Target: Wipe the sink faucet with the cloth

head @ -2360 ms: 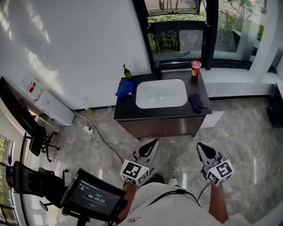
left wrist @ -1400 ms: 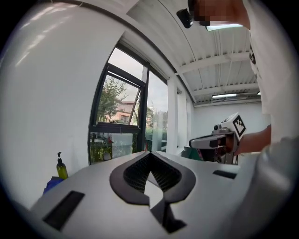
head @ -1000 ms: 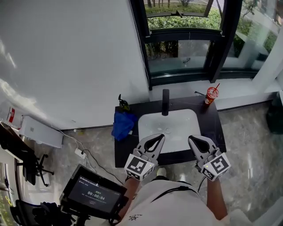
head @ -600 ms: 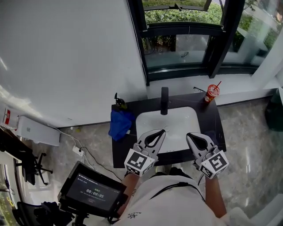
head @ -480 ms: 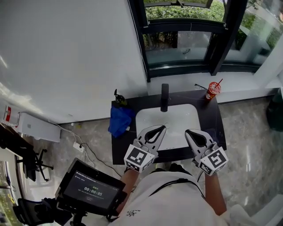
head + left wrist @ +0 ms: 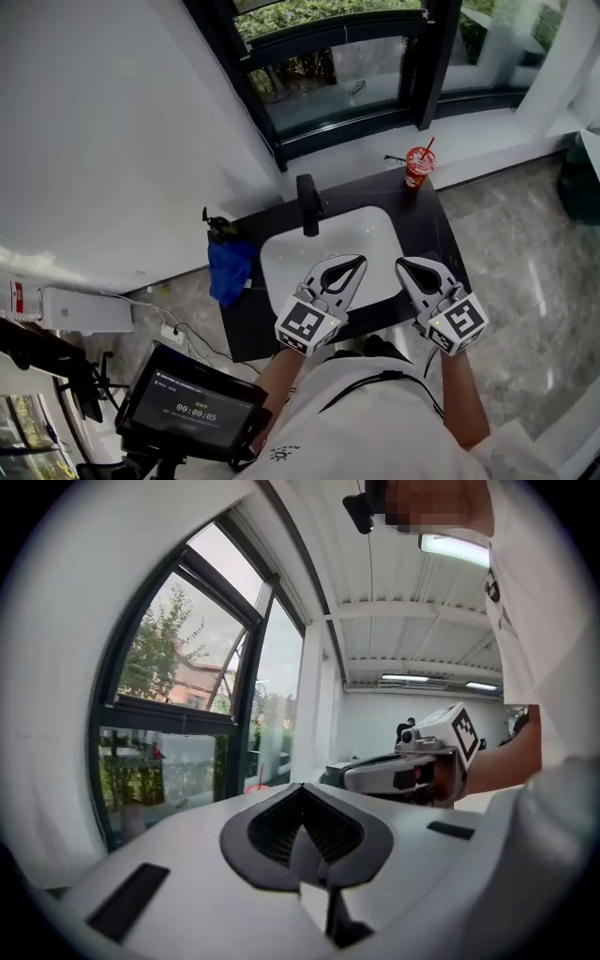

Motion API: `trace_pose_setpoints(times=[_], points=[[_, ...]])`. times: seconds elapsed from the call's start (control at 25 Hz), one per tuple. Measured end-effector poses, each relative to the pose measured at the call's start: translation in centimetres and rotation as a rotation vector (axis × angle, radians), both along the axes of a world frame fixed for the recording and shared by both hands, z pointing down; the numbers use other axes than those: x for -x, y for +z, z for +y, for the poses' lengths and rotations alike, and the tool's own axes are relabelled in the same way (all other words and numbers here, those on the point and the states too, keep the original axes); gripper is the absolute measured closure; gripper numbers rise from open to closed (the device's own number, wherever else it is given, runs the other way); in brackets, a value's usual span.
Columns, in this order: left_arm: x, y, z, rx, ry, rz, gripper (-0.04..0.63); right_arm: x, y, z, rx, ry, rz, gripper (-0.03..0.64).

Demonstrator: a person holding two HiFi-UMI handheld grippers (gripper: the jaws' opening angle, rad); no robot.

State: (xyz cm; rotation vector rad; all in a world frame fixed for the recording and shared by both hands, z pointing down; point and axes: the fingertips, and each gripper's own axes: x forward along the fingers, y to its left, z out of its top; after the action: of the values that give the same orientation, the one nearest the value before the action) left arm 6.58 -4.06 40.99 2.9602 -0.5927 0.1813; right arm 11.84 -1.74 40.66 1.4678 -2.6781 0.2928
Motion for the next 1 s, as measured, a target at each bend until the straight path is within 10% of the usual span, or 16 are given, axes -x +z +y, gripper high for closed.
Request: trace_pose_setpoints(times=[0.44, 0.68, 1.0], points=[[-13.0, 8.0, 4.8, 0.105, 0.355, -0.119, 0.595, -13.6, 9.7, 6.2, 0.211, 0.421, 0.092, 0.612], [-15.4, 13.5, 7.4, 0.162, 0.449, -0.231, 0.595, -14.2, 16.7, 7.9, 0.359, 0.414, 0.151, 0.602], [-16.1, 14.7, 8.0, 0.180, 0.459, -0.263, 0.595, -13.5, 21.8, 6.2, 0.476, 0.293, 0.319, 0.397]])
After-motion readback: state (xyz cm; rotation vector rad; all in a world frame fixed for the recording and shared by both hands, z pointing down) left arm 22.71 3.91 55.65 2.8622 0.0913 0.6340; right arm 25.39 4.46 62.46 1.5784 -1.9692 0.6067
